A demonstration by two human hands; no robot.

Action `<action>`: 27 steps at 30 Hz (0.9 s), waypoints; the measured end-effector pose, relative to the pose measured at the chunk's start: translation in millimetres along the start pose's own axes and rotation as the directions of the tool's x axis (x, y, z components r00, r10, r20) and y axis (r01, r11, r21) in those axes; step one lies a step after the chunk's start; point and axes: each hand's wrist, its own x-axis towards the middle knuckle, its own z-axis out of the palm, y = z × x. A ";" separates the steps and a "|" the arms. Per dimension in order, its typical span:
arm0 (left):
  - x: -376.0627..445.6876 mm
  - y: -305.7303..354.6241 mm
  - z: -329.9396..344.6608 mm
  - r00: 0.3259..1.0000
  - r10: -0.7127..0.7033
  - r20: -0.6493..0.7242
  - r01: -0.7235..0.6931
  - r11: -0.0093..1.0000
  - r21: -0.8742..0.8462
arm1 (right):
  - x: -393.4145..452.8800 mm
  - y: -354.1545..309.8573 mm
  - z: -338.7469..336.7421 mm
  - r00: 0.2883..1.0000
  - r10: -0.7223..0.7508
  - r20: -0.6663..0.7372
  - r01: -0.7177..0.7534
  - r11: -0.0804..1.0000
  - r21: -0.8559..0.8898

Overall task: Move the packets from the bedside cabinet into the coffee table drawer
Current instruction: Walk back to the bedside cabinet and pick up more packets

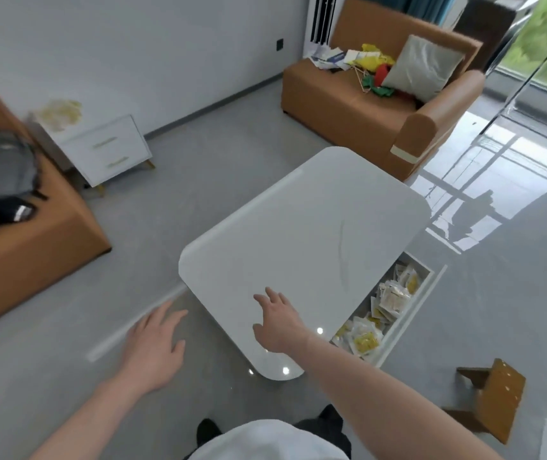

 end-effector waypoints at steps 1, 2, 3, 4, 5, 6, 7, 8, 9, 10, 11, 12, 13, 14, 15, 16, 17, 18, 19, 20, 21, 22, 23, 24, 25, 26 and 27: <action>2.9 -21.0 -7.5 1.000 -0.011 -0.009 0.011 1.000 0.004 | 8.7 -20.6 1.8 1.000 -0.012 -0.007 0.012 1.000 0.000; 6.8 -40.6 -14.7 1.000 -0.022 -0.013 0.022 1.000 0.003 | 16.6 -39.6 2.2 1.000 -0.022 -0.016 0.022 1.000 -0.001; 11.2 -59.0 -22.2 0.999 -0.033 -0.015 0.033 0.999 0.000 | 24.6 -56.6 1.2 0.999 -0.032 -0.026 0.032 0.999 -0.003; 15.2 -74.8 -29.8 0.999 -0.038 -0.014 0.038 0.999 -0.001 | 31.3 -72.4 0.1 0.999 -0.041 -0.031 0.041 0.999 -0.004; 19.8 -88.2 -37.7 0.999 -0.042 -0.017 0.042 0.999 -0.007 | 37.6 -87.3 -1.1 0.998 -0.050 -0.038 0.050 0.999 -0.002; 26.2 -99.3 -45.8 0.999 -0.044 -0.027 0.043 0.999 -0.019 | 44.6 -100.8 -3.4 0.997 -0.058 -0.049 0.058 0.998 0.000; 35.4 -107.7 -55.1 0.999 -0.037 -0.039 0.036 0.999 -0.027 | 52.8 -112.6 -7.2 0.996 -0.067 -0.059 0.067 0.998 0.000; 45.7 -114.3 -65.2 0.998 -0.029 -0.048 0.027 0.999 -0.034 | 61.8 -122.5 -12.0 0.995 -0.074 -0.066 0.075 0.997 0.001; 57.4 -120.1 -75.7 0.998 -0.021 -0.057 0.019 0.999 -0.038 | 72.5 -131.9 -17.2 0.994 -0.083 -0.070 0.083 0.997 -0.003; 69.2 -125.0 -85.9 0.998 -0.017 -0.068 0.014 0.999 -0.042 | 83.7 -140.6 -22.1 0.993 -0.093 -0.072 0.093 0.996 -0.008; 81.3 -129.7 -95.4 0.997 -0.016 -0.081 0.013 0.999 -0.046 | 95.7 -148.7 -26.7 0.992 -0.101 -0.076 0.101 0.995 -0.012; 94.3 -134.3 -104.6 0.996 -0.015 -0.093 0.011 0.999 -0.049 | 109.0 -156.5 -31.4 0.990 -0.112 -0.080 0.111 0.994 -0.019; 107.5 -138.8 -114.0 0.995 -0.015 -0.103 0.009 0.998 -0.055 | 123.7 -164.1 -36.8 0.989 -0.123 -0.081 0.121 0.992 -0.027; 120.6 -143.5 -123.7 0.994 -0.015 -0.111 0.008 0.998 -0.066 | 139.8 -172.2 -42.3 0.988 -0.134 -0.081 0.132 0.991 -0.032; 134.1 -148.5 -133.2 0.992 -0.016 -0.122 0.006 0.997 -0.079 | 156.8 -180.4 -47.8 0.986 -0.147 -0.082 0.144 0.989 -0.036; 146.5 -154.3 -142.1 0.991 -0.020 -0.132 0.009 0.996 -0.087 | 174.2 -189.6 -53.1 0.984 -0.159 -0.083 0.157 0.987 -0.040; 158.1 -161.1 -149.9 0.990 -0.032 -0.137 0.020 0.996 -0.089 | 191.1 -199.2 -58.0 0.982 -0.172 -0.078 0.169 0.985 -0.045; 168.6 -168.6 -157.4 0.989 -0.049 -0.141 0.036 0.995 -0.091 | 207.0 -209.4 -63.2 0.981 -0.183 -0.070 0.180 0.983 -0.047; 178.3 -176.3 -164.9 0.988 -0.067 -0.141 0.053 0.994 -0.099 | 221.4 -219.5 -69.0 0.979 -0.193 -0.057 0.191 0.981 -0.046; 185.9 -183.3 -171.8 0.986 -0.085 -0.142 0.069 0.991 -0.113 | 234.4 -229.5 -75.0 0.977 -0.209 -0.042 0.207 0.977 -0.048; 193.5 -190.2 -178.5 0.983 -0.102 -0.153 0.082 0.988 -0.132 | 248.3 -239.7 -81.8 0.973 -0.231 -0.031 0.229 0.972 -0.053; 201.5 -196.7 -185.4 0.979 -0.122 -0.165 0.099 0.985 -0.144 | 262.6 -249.9 -89.3 0.968 -0.251 -0.022 0.249 0.966 -0.068; 210.8 -203.1 -193.4 0.974 -0.140 -0.179 0.114 0.982 -0.148 | 277.6 -260.3 -99.1 0.962 -0.274 -0.016 0.272 0.958 -0.088; 219.7 -210.6 -201.2 0.969 -0.158 -0.188 0.129 0.979 -0.156 | 292.1 -270.5 -109.2 0.958 -0.286 -0.014 0.284 0.954 -0.093; 227.1 -218.7 -208.0 0.966 -0.173 -0.191 0.144 0.977 -0.156 | 304.7 -280.3 -117.0 0.956 -0.294 -0.008 0.292 0.952 -0.097; 234.8 -228.5 -215.5 0.961 -0.192 -0.198 0.162 0.974 -0.160 | 318.7 -292.4 -124.5 0.952 -0.306 -0.008 0.304 0.948 -0.097; 238.4 -233.9 -218.9 0.958 -0.202 -0.205 0.171 0.972 -0.161 | 325.9 -299.9 -129.7 0.950 -0.313 -0.010 0.311 0.946 -0.094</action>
